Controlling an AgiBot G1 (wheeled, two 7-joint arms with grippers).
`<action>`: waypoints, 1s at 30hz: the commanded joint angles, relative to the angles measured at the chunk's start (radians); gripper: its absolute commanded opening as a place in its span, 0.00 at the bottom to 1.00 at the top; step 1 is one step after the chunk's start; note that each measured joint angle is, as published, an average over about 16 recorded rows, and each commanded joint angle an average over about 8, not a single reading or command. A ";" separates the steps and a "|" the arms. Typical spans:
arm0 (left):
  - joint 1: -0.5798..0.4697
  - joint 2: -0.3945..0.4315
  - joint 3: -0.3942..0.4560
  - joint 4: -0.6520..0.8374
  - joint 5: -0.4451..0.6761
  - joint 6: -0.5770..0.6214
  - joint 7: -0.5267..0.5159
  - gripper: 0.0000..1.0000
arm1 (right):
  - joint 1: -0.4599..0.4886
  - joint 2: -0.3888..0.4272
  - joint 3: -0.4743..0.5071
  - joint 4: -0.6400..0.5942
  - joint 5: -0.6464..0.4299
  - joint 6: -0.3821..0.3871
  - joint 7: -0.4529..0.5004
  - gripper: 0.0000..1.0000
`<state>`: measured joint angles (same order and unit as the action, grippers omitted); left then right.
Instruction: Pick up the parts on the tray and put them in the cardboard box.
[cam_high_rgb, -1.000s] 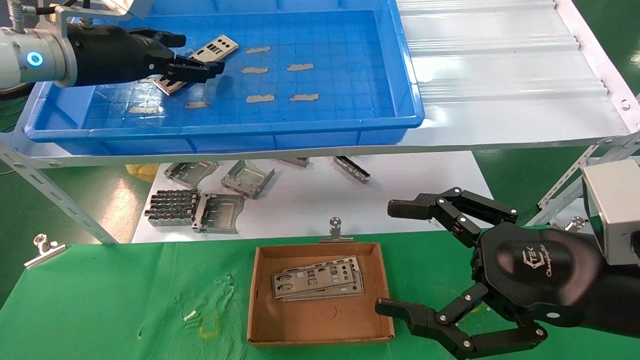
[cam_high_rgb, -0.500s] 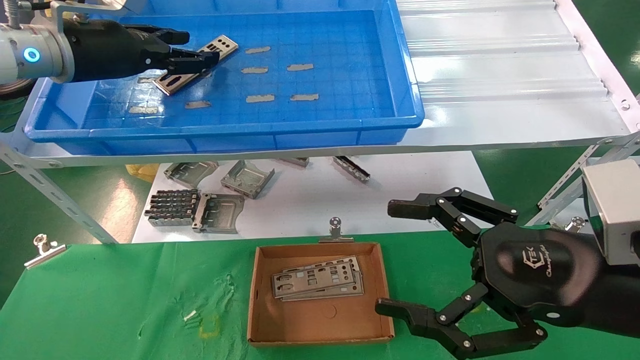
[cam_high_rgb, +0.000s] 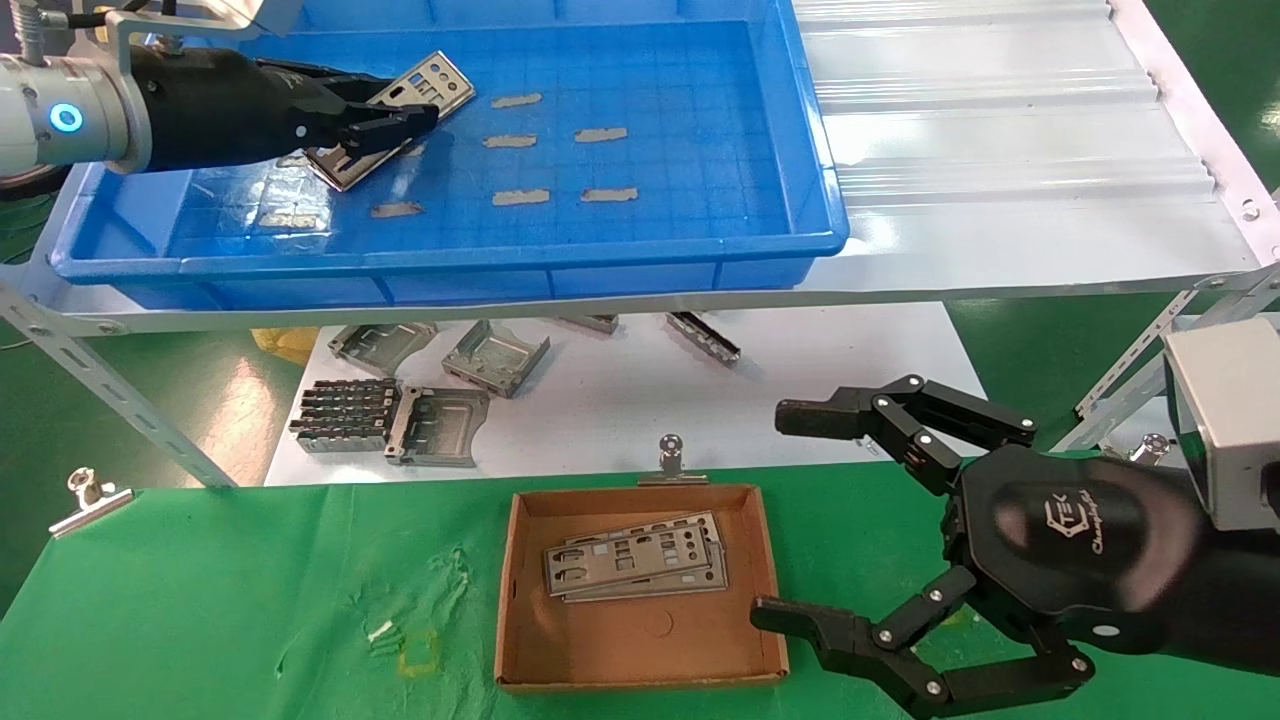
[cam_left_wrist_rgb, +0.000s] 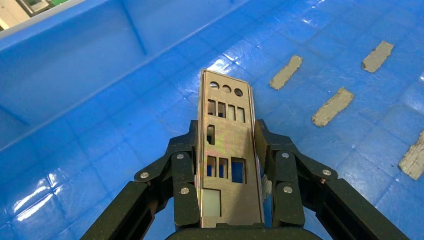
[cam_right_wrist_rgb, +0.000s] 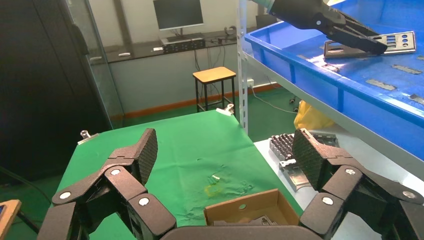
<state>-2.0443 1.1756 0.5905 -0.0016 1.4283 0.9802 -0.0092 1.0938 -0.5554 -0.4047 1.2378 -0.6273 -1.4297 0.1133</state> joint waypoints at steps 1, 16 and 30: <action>-0.001 0.001 -0.001 -0.001 -0.001 -0.004 0.000 0.00 | 0.000 0.000 0.000 0.000 0.000 0.000 0.000 1.00; -0.020 -0.012 -0.018 -0.011 -0.025 0.014 0.014 0.00 | 0.000 0.000 0.000 0.000 0.000 0.000 0.000 1.00; -0.003 0.005 -0.026 0.002 -0.038 0.009 0.010 0.00 | 0.000 0.000 0.000 0.000 0.000 0.000 0.000 1.00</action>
<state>-2.0477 1.1792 0.5647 -0.0003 1.3913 0.9890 0.0008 1.0938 -0.5554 -0.4048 1.2378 -0.6272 -1.4297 0.1133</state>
